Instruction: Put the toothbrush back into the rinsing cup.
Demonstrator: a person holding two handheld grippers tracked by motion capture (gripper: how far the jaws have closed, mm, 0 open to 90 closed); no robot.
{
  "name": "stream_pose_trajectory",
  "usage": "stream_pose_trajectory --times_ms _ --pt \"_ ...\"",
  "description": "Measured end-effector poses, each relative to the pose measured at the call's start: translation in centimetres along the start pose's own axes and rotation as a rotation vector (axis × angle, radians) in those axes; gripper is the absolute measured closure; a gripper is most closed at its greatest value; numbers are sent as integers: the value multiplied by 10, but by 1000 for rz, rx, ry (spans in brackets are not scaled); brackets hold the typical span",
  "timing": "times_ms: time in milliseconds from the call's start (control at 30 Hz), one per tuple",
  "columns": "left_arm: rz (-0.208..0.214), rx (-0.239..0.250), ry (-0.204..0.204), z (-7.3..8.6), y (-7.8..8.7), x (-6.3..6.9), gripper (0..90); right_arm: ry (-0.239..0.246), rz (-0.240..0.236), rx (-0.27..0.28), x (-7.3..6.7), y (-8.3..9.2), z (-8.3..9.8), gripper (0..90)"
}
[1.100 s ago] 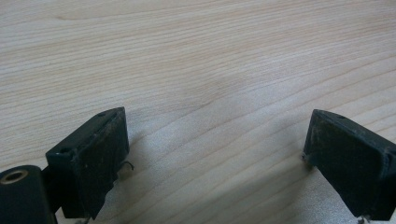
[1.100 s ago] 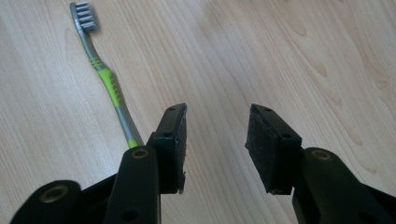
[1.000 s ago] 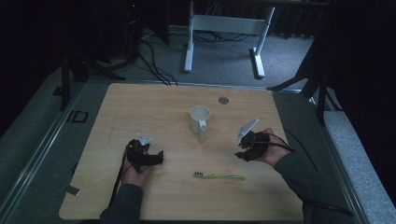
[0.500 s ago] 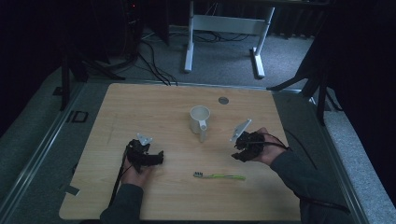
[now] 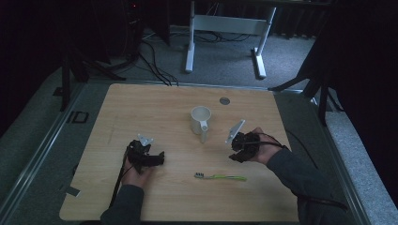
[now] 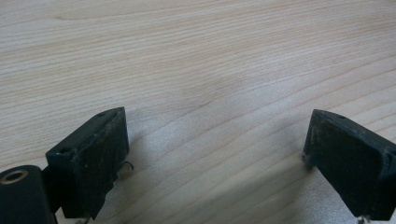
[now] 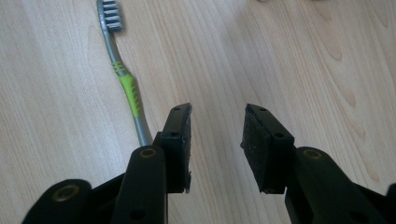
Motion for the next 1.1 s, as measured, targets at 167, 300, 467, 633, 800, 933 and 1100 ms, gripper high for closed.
stream_pose_trajectory --times_ms 167,300,467,633,800,933,1100 --pt "1 0 -2 0 0 0 70 11 -5 -13 -1 -1 -2 623" --pt "1 -3 -5 0 0 1 70 16 -11 -19 -3 -2 -4 624" --pt "2 -3 -7 0 0 1 70 27 -19 -30 -5 -5 -5 624" --pt "3 -2 -5 0 0 2 70 33 -25 -38 -7 -7 -7 624" --pt "4 -1 -4 0 0 2 70 42 -28 -50 -8 -10 -7 624" --pt "4 -3 -4 0 0 2 70 44 -36 -61 -10 -13 -8 623" --pt "4 -4 -4 0 0 2 70 47 -46 -73 -12 -17 -10 623"
Point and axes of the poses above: each handheld gripper's, and its own axes: y roughly backward along the jaws, z roughly out of its underside, x roughly to its right, the point moved 8 cm from there along -y, roughly forward along the jaws, and after that the axes turned 4 degrees about -z, right-handed, at the moved point
